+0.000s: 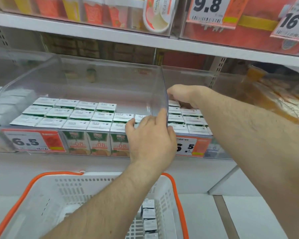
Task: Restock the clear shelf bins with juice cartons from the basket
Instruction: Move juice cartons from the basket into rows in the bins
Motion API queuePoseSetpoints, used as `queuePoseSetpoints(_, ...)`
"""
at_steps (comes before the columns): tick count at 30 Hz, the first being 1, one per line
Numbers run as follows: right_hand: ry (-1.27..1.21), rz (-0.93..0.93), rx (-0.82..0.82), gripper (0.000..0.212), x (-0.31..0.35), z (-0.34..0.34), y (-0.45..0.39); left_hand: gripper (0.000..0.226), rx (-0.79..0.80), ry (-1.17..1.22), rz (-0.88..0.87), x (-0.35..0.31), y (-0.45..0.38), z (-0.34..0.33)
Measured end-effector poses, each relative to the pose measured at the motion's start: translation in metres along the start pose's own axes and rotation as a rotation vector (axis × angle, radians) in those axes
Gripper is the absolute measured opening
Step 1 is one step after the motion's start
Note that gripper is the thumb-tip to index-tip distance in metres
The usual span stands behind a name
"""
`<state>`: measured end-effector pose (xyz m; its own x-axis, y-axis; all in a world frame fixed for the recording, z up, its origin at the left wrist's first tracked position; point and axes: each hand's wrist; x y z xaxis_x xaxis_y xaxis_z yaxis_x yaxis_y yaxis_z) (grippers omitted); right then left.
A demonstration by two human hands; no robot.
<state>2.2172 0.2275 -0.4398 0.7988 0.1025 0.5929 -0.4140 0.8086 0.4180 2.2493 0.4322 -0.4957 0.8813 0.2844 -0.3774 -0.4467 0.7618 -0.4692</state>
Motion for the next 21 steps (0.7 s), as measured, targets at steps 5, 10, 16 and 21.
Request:
queuePoseSetpoints(5, 0.066, -0.035, 0.074, 0.032, 0.006, -0.001, 0.004, 0.047, 0.058, 0.003, -0.005, 0.0, 0.001, 0.003)
queuePoseSetpoints(10, 0.08, -0.031, -0.021, 0.027, 0.008, -0.003, 0.012, 0.044, 0.135, -0.027, -0.002, 0.001, 0.0, 0.005)
queuePoseSetpoints(16, 0.197, 0.32, -0.67, 0.034, -0.002, -0.012, 0.051, 0.044, 0.098, 0.236, -0.047, 0.006, 0.001, 0.021)
queuePoseSetpoints(21, 0.022, 1.033, -0.983, 0.027, -0.036, -0.062, 0.131, 0.031, -0.192, 0.369, -0.219, 0.048, 0.043, 0.034)
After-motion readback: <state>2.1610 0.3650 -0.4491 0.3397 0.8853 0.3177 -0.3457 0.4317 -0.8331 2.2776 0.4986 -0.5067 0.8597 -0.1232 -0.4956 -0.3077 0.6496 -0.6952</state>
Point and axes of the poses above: each hand's wrist, its own y-axis away from the middle knuckle, its own z-axis out of the back of the hand, x = y × z, and after that the axes turned 4 degrees about -y, right-handed
